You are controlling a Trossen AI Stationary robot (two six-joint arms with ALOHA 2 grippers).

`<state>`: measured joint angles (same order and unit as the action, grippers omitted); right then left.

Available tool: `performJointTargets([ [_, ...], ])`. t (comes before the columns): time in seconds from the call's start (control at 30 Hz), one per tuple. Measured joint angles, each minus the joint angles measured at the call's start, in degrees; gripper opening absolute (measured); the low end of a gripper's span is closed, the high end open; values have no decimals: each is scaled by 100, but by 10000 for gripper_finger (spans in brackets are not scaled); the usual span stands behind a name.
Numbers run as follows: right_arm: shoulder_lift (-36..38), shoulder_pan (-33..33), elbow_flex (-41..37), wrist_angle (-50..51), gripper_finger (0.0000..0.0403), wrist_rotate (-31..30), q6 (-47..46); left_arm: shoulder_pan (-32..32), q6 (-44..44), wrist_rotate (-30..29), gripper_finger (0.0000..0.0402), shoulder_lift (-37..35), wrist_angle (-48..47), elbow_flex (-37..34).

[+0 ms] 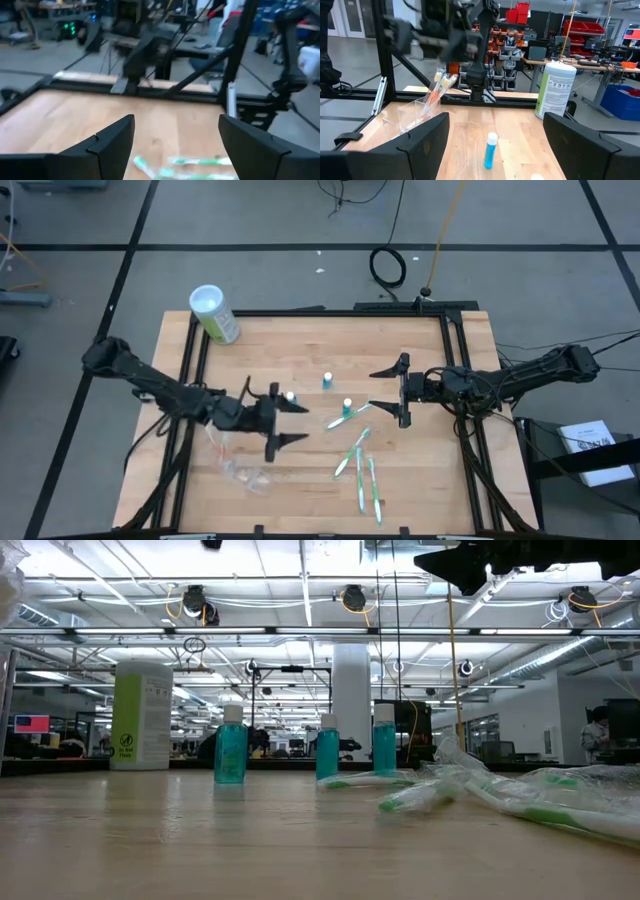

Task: Pick & Place toothbrushing station
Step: Put the blue mouthwash into the transparent organizer

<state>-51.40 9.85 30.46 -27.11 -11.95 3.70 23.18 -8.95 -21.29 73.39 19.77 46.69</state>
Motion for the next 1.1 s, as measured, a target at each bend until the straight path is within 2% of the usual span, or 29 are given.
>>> performJointTargets([
  [0.07,0,0,0,0,318,0,0,-162,-169,-324,294,-111,-218,-325],
  [0.2,0,0,0,23,318,-2,0,-401,-795,-1587,294,-401,-1213,-631],
  [0.3,0,0,0,28,318,-10,6,-604,-1315,-1838,294,-446,-1988,-720],
  [0.37,0,-8,0,28,318,-13,9,-788,-1618,-1661,294,-420,-2260,-740],
  [0.5,0,-13,0,0,318,-52,20,-1196,-1816,-853,294,-193,-2423,-737],
  [0.67,0,-13,1,33,318,-312,44,-1520,-1646,-505,294,171,-2487,-731],
  [0.87,-2,-13,1,48,318,-306,44,-1705,-1291,328,294,595,-2353,-721],
  [1.1,-2,-13,2,46,318,-306,44,-1716,-886,344,294,800,-2447,-728],
])
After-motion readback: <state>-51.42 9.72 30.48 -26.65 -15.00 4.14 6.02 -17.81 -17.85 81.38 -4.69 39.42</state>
